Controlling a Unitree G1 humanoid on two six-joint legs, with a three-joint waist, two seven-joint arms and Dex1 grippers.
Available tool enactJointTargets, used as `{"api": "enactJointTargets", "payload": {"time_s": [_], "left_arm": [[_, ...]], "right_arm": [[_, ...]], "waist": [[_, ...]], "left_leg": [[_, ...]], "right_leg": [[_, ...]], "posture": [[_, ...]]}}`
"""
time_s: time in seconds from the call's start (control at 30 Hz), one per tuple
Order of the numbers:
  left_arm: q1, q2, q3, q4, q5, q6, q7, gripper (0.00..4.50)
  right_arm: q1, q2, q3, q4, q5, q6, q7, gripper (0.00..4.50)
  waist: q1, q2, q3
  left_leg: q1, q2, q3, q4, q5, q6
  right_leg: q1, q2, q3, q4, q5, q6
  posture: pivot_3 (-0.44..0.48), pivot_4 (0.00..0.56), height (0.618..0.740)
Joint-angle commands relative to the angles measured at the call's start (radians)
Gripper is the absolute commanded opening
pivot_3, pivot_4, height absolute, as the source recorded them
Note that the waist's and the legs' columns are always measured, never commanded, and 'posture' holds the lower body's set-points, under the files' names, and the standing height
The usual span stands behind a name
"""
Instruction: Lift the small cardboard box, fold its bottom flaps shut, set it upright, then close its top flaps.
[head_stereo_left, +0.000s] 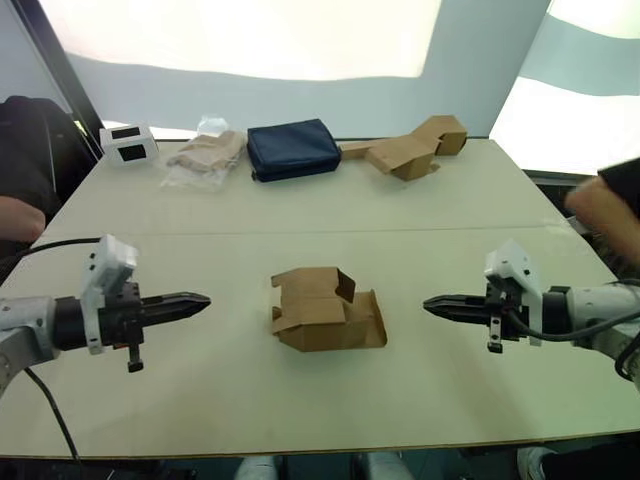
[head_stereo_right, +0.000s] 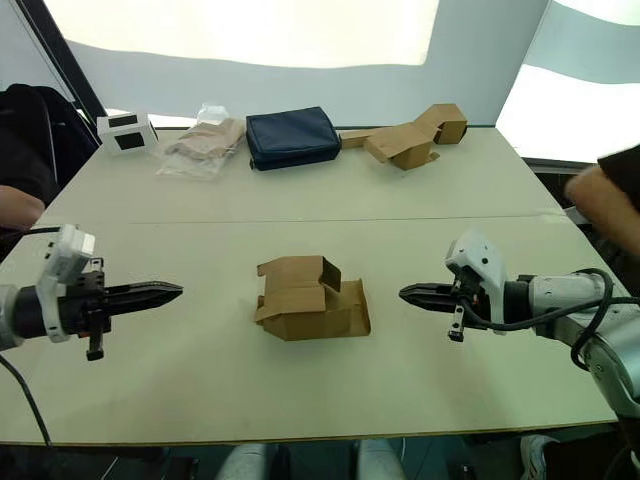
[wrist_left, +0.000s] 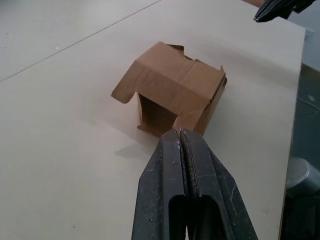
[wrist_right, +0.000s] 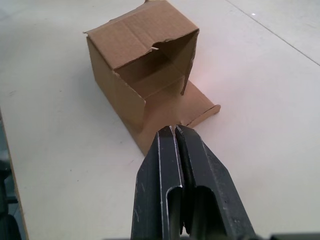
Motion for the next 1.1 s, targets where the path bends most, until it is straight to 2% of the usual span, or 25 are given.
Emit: {"api": "enactJointTargets", "payload": {"time_s": [0.03,0.4,0.7,1.1], "left_arm": [[-0.012,0.025,0.037,0.025,0.028,-0.018,-0.017,0.04],[0.015,-0.022,0.038,-0.052,0.013,0.011,0.015,0.04],[-0.021,-0.057,-0.008,-0.095,-0.015,0.071,0.112,0.04],[0.013,-0.059,-0.007,-0.105,-0.019,0.098,0.139,0.04]], "right_arm": [[-0.027,-0.023,-0.033,0.008,0.001,-0.026,0.035,0.0],[-0.073,-0.009,0.01,0.014,-0.016,-0.025,0.039,0.0],[-0.095,-0.017,0.019,0.056,-0.035,-0.037,0.062,0.0],[-0.095,0.001,0.025,0.018,-0.024,0.001,0.036,0.0]], "waist": [[-0.001,0.0,0.0],[-0.001,0.0,0.0],[-0.001,0.0,0.0],[-0.002,0.0,0.0]], "left_leg": [[0.0,0.0,0.0,0.0,0.0,0.0],[0.0,0.0,0.001,0.0,0.0,0.0],[0.0,0.0,0.001,0.0,0.0,0.0],[0.0,0.0,0.001,0.0,0.0,0.0]], "right_leg": [[0.0,0.0,0.0,0.0,0.0,0.0],[0.0,-0.001,0.0,0.0,0.0,0.0],[0.0,-0.002,0.0,0.0,0.0,0.0],[0.0,-0.001,0.0,0.0,0.0,0.0]], "posture": [[0.0,0.15,0.74],[0.0,0.15,0.74],[0.0,0.15,0.74],[0.0,0.15,0.74]]}}
